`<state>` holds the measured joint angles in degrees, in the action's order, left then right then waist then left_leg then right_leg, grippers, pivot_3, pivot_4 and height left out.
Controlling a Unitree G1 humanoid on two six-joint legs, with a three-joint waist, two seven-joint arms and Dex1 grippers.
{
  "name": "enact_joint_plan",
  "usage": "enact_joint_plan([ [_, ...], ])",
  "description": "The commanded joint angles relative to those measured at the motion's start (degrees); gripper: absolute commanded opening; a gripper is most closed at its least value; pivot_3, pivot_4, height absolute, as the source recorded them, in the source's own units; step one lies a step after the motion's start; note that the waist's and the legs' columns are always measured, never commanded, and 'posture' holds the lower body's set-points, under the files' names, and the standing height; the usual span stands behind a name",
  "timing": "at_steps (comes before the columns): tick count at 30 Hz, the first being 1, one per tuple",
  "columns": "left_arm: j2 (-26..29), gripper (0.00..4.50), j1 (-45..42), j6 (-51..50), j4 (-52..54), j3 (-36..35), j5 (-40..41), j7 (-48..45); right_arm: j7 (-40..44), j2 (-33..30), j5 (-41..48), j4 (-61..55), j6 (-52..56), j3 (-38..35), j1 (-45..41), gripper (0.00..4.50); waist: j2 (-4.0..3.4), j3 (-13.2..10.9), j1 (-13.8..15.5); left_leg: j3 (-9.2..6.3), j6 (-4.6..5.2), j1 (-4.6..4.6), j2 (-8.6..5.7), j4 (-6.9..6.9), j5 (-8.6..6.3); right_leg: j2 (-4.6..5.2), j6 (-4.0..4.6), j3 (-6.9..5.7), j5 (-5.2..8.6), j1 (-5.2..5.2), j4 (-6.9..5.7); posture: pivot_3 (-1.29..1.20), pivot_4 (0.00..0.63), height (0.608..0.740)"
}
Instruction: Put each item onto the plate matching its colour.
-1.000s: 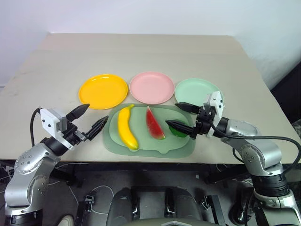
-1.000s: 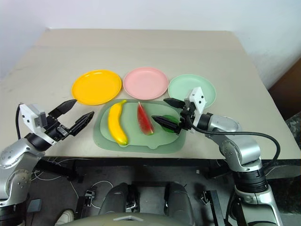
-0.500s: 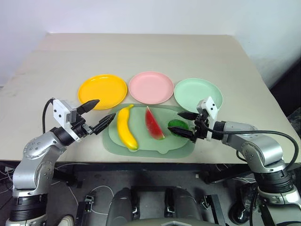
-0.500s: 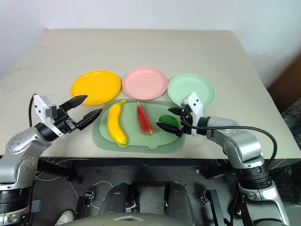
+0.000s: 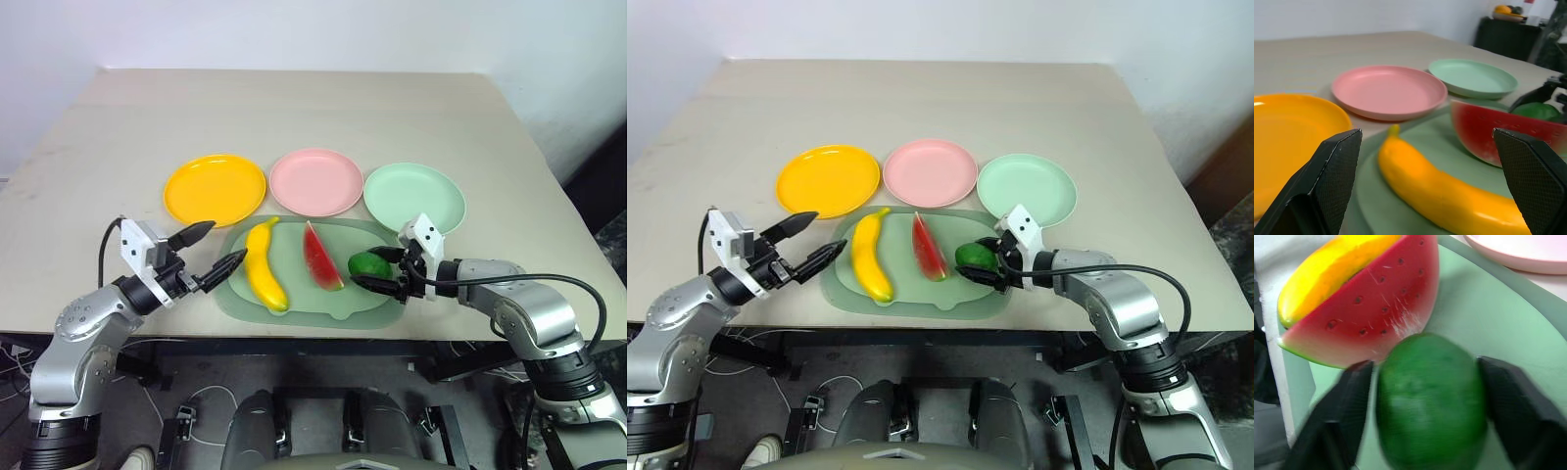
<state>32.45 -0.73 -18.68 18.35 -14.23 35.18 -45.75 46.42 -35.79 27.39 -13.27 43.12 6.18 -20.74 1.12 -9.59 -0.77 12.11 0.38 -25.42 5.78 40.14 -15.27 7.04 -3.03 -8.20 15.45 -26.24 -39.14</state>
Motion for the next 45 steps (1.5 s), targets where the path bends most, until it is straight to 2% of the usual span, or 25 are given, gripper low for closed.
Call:
enact_joint_plan([
  [1, 0.8, 4.50, 0.3, 0.2, 2.6, -0.4, 1.0, -1.2, 1.2, -1.6, -0.5, -1.6, -1.1, -0.9, -1.0, 2.60, 0.00, 0.0, 0.0, 0.00, 0.00, 0.00, 0.00, 0.00, 0.00, 0.00, 0.00, 0.00, 0.00, 0.00, 0.00, 0.00, 0.150, 0.695],
  [7, 2.7, 4.50, 0.7, -0.8, 2.0, -0.3, 2.1, -4.3, 1.3, -2.2, -0.4, -0.8, -1.8, -3.1, -3.0, 2.60, 0.00, 0.0, 0.0, 0.00, 0.00, 0.00, 0.01, 0.00, 0.00, 0.00, 0.00, 0.00, 0.00, -0.01, 0.00, 0.00, 0.150, 0.695],
  [11, 3.6, 4.50, 1.2, -1.8, 2.1, 0.0, 3.0, -6.7, -1.2, -0.5, 0.0, 3.5, -2.0, -6.3, -8.0, 2.60, -0.01, 0.0, 0.0, 0.00, 0.00, 0.00, 0.01, 0.00, 0.00, 0.00, 0.00, 0.00, 0.00, -0.02, 0.00, 0.00, 0.150, 0.695],
  [17, 4.3, 4.50, 1.3, -3.0, 2.0, -0.2, 3.0, -7.4, -4.9, 2.2, -5.4, 18.7, -4.1, -5.2, -19.3, 2.60, -0.01, 0.0, -0.2, 0.03, -0.01, -0.01, 0.01, -0.01, 0.00, -0.01, 0.01, 0.00, 0.00, -0.04, -0.01, 0.00, 0.150, 0.695],
  [21, 4.3, 4.50, 0.6, -3.0, 1.7, -0.4, 2.7, -7.5, -7.3, 4.2, -12.5, 34.0, -9.2, -2.0, -27.0, 2.60, -0.02, 0.0, -0.3, 0.10, -0.01, -0.03, 0.00, -0.01, 0.01, -0.01, 0.00, 0.01, 0.00, -0.09, -0.03, 0.00, 0.150, 0.695],
  [28, 3.3, 4.50, -0.5, -4.8, 1.9, -1.3, 4.8, -5.9, -10.6, 5.5, -20.8, 52.9, -15.4, -0.1, -34.1, 2.60, -0.05, 0.0, -0.4, 0.16, -0.02, -0.06, 0.00, -0.01, 0.02, -0.01, 0.00, 0.03, 0.00, -0.13, -0.05, 0.00, 0.150, 0.695],
  [33, 3.8, 4.50, 0.2, -4.5, 1.2, -1.0, 4.2, -6.7, -6.3, 3.4, -21.0, 44.8, -16.3, -0.5, -31.6, 4.29, -0.07, 0.0, -0.4, 0.17, -0.05, -0.04, 0.01, -0.01, 0.03, -0.03, -0.01, 0.07, 0.00, -0.15, -0.09, 0.00, 0.150, 0.695],
  [34, 3.7, 4.50, -0.1, -4.5, 1.0, -1.0, 4.2, -6.6, -5.9, 2.7, -21.1, 41.9, -15.0, -0.5, -30.9, 4.48, -0.09, 0.0, -0.4, 0.17, -0.05, -0.05, 0.02, -0.01, 0.03, -0.02, -0.01, 0.07, 0.00, -0.15, -0.08, 0.00, 0.150, 0.695],
  [40, 3.7, 4.50, -0.9, -4.6, 0.2, -0.8, 4.5, -6.9, -6.1, 0.0, -17.8, 24.7, -2.2, -3.9, -28.7, 4.48, -0.10, -0.1, -0.4, 0.15, -0.06, -0.04, 0.04, -0.01, 0.03, -0.01, -0.01, 0.08, 0.00, -0.17, -0.10, 0.00, 0.150, 0.695],
  [45, 3.1, 4.50, -2.8, -3.6, -2.0, -0.4, 3.9, -7.1, -6.0, 1.7, -5.5, 6.4, 23.7, -9.7, -27.9, 4.48, -0.09, 0.0, -0.4, 0.11, -0.05, -0.05, 0.05, -0.03, 0.03, -0.01, 0.01, 0.08, 0.00, -0.17, -0.08, 0.00, 0.150, 0.695],
])
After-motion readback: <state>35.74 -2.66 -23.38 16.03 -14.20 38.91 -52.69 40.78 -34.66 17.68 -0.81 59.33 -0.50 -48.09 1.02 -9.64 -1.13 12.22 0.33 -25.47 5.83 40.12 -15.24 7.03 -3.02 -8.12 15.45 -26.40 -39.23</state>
